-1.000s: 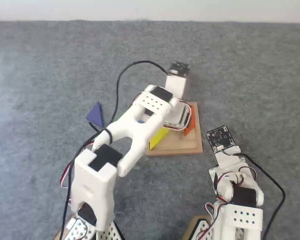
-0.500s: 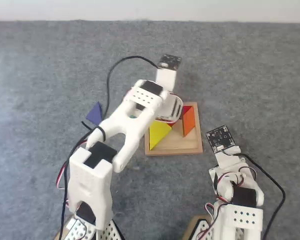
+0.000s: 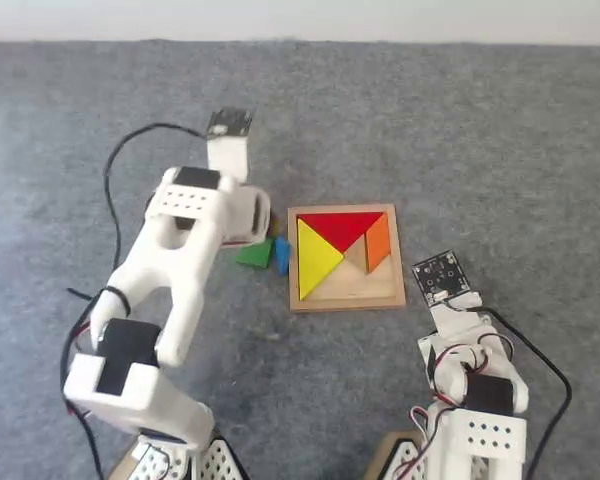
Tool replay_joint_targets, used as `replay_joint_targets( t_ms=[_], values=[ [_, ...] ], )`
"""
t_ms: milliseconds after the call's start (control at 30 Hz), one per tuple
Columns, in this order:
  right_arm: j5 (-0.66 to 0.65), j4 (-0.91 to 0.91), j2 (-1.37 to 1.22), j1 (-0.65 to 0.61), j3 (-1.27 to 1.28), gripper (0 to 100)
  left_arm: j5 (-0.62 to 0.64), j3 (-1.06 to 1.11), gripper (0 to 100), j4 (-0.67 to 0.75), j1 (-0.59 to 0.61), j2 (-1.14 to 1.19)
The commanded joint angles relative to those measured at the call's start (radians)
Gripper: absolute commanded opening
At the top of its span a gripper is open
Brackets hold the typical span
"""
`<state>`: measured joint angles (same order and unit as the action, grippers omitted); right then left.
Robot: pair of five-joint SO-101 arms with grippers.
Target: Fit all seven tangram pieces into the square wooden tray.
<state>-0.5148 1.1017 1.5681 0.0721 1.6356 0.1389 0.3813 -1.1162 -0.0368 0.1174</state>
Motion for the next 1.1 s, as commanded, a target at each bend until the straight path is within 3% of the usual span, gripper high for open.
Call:
replay_joint_targets(
  t_ms=[0,567,933,1067],
  values=[
    [0.005,-0.015,0.01,-0.008,-0.021,3.7,-0.064,0.039,26,-0.02,0.051,-0.057],
    [0.008,-0.013,0.01,-0.01,-0.021,3.7,-0.153,0.09,26,0.095,-0.011,-0.021],
    [0.008,-0.013,0.01,-0.01,-0.021,3.7,-0.149,-0.124,25,0.023,-0.008,0.221],
    [0.008,-0.013,0.01,-0.01,-0.021,3.7,-0.155,-0.13,17,0.006,-0.015,0.227]
  ],
)
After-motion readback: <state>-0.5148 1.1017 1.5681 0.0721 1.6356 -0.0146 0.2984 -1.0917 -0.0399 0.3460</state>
